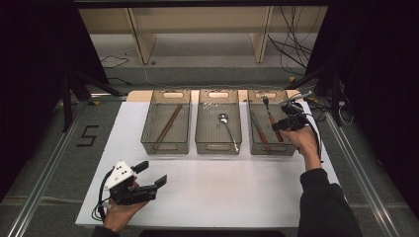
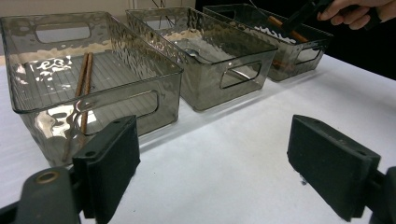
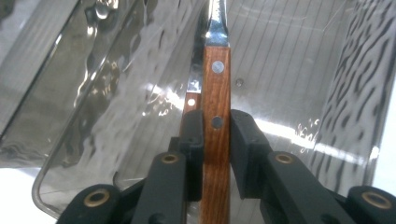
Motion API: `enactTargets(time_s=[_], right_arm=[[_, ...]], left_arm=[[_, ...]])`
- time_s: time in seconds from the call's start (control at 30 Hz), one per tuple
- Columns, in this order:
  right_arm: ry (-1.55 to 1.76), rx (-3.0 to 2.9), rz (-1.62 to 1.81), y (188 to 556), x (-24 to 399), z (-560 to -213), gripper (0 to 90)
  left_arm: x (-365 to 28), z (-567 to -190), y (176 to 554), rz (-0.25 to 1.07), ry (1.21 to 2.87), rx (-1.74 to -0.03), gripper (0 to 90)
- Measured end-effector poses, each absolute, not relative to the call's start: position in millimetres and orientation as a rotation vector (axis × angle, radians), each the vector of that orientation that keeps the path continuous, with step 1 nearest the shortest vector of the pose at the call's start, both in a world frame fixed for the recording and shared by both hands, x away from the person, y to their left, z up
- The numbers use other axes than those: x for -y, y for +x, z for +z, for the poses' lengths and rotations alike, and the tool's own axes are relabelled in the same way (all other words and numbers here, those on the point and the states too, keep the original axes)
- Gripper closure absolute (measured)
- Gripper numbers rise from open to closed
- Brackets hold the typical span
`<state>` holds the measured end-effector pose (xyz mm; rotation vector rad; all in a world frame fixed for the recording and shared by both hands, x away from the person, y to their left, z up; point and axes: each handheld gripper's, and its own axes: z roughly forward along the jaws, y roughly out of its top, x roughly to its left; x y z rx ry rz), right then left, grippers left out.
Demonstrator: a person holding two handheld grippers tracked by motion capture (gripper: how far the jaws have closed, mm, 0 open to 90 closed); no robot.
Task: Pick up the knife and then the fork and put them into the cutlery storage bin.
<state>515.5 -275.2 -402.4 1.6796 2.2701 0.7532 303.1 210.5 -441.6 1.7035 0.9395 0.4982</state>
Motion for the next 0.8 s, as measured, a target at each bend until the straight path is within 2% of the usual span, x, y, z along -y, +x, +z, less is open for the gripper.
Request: enactTargets(time_s=[0.47,0.67,0.8], right_arm=[[1.7,-2.3,0.689,517,271,-415,75.3],[1.687,-2.306,0.751,515,271,-411,61.8],[1.654,-2.303,0.806,511,269,-405,56.4]], left_arm=[[-211,-441,303,0.5,1.704,-0.94,16.5],[-211,-442,303,0.499,1.705,-0.94,16.5],[-211,-441,303,0.499,1.704,-0.941,16.5]])
